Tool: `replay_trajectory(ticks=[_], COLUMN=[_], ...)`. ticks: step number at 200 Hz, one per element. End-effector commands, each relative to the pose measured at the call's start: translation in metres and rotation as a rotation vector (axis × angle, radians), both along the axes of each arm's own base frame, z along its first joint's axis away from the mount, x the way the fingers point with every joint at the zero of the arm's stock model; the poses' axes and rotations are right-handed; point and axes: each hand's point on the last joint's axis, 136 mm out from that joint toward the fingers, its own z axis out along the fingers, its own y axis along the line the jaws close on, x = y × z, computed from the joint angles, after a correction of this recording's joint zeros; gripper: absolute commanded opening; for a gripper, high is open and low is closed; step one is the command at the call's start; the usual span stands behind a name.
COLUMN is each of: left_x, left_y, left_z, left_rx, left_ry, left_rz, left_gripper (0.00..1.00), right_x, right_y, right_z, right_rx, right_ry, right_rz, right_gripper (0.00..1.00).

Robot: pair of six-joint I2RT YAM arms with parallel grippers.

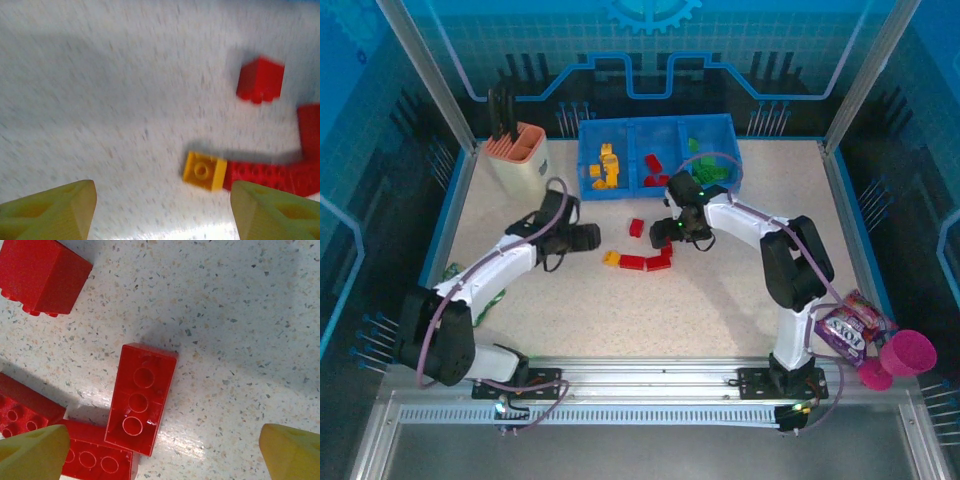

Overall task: Sort the legos into containers by color
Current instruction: Pick up the lego from the center of the table.

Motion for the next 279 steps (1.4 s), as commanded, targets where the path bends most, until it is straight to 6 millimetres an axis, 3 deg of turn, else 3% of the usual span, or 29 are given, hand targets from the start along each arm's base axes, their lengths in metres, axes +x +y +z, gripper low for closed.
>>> replay_trajectory(ticks=[1, 34, 129, 234, 279], left_x=[-0.013, -0.016, -0.008, 0.016, 0.008], left_y=[-0.030, -0.045, -0.054, -0.054, -0.051], left_z=[-0.010, -0.029, -0.072, -0.090, -0.109], left_rx=[-0.091, -0.117, -0.024, 0.057, 0.087], left_ry=[0.052, 0.097, 0.166, 0.155, 0.215], left_rz=[-0.004, 0.004, -0.015, -0.011, -0.027], left_gripper=[0.72, 0.72, 0.72, 0.68, 0.61], right_x=[-0.005, -0.004, -0.011, -0.013, -0.013], right_y=[0.008, 0.009, 0.010, 0.011, 0.009], right_z=[-0.004, -0.003, -0.007, -0.009, -0.008], right_rx=[-0.004, -0.003, 0.004, 0.007, -0.004], right_ry=[0.032, 0.030, 0.045, 0.056, 0.052], right_rz=[0.015, 0.017, 0.033, 0.047, 0.048], right_gripper=[0.98, 0.98, 0.97, 0.98, 0.98])
